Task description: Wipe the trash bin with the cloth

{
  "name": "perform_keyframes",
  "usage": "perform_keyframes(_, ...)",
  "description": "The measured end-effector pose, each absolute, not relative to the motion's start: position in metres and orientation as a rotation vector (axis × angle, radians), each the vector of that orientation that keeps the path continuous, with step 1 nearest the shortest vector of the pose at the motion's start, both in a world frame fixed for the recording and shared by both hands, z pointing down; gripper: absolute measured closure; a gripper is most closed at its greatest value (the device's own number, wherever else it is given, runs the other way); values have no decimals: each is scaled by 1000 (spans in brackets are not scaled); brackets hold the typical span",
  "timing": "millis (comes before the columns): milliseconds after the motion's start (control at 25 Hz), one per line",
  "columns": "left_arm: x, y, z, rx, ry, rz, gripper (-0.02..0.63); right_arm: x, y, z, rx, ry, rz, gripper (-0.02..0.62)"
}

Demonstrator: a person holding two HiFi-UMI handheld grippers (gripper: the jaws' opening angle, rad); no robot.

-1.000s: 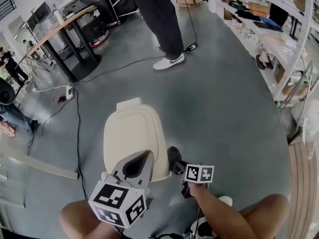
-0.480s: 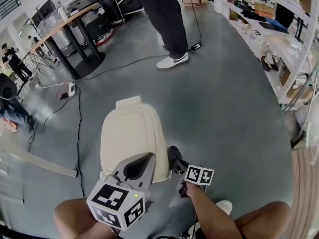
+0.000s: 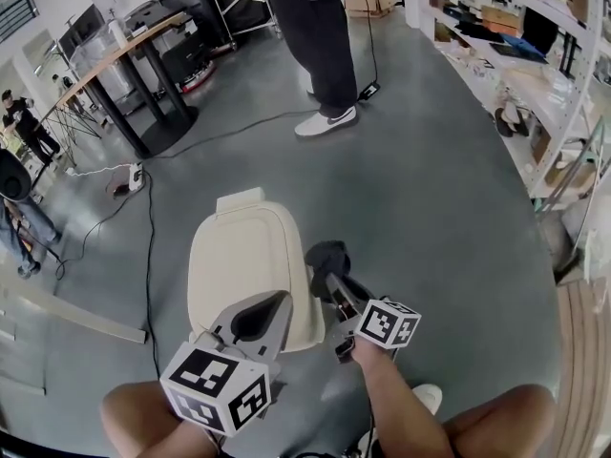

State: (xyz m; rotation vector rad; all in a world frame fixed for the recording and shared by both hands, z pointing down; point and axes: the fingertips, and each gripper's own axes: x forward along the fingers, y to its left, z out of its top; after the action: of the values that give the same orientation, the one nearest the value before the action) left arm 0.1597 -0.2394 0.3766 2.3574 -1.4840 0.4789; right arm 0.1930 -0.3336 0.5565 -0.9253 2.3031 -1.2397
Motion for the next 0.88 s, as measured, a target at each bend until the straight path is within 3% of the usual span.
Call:
perform_keyframes(280, 160, -240, 376, 2363, -1478, 474, 606, 183, -333, 483, -755, 2331, -1091, 543)
perform_keyframes(880, 163, -240, 382, 2361, -1467, 491, 606, 165, -343, 513, -810, 2445, -1152, 543)
